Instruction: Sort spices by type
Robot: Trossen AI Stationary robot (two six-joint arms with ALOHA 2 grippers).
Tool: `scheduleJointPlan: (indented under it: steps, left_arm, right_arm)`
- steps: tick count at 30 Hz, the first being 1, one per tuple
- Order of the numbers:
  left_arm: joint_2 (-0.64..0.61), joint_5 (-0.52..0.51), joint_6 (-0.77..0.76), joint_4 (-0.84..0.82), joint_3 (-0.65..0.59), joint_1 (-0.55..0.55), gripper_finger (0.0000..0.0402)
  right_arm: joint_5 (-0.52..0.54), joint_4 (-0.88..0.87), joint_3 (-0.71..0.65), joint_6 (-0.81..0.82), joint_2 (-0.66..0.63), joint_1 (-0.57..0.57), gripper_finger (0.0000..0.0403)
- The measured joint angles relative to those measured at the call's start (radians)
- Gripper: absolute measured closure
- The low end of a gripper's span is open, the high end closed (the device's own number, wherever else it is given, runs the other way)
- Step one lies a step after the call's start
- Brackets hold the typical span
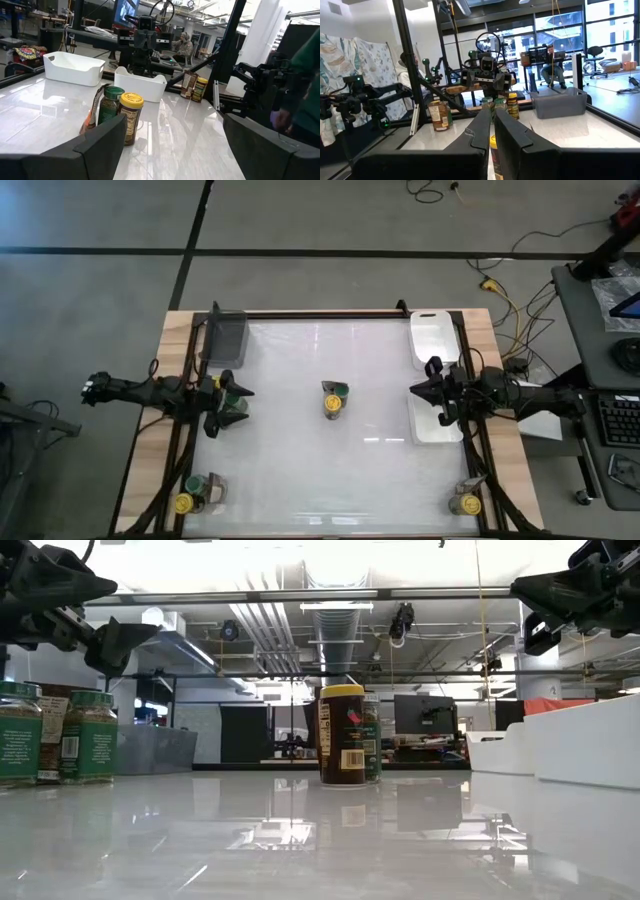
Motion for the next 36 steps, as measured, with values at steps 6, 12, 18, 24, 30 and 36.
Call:
scheduleJointPlan:
  steps: [6, 12, 18, 24, 30, 36]
  left_arm:
    - [0.000, 0.000, 0.000, 0.000, 0.000, 0.000, 0.0086]
    - [0.000, -0.005, 0.002, 0.000, 0.000, 0.000, 0.0086]
    - [0.004, -0.211, 0.012, 0.059, 0.000, 0.001, 0.0086]
    - [0.027, -0.466, -0.284, 0.333, 0.000, 0.001, 0.0086]
    - [0.046, -0.602, -0.470, 0.390, 0.021, 0.001, 0.0086]
    - [0.130, -0.558, -0.171, 0.059, 0.223, 0.001, 0.0086]
  right_arm:
    - [0.000, 0.000, 0.000, 0.000, 0.000, 0.000, 0.0385]
    - [0.000, 0.000, 0.000, 0.000, 0.000, 0.000, 0.0385]
    - [0.000, 0.000, 0.000, 0.000, 0.000, 0.000, 0.0385]
    - [0.000, 0.000, 0.000, 0.000, 0.000, 0.000, 0.0385]
    - [0.000, 0.000, 0.000, 0.000, 0.000, 0.000, 0.0385]
    - [0.000, 0.000, 0.000, 0.000, 0.000, 0.000, 0.0385]
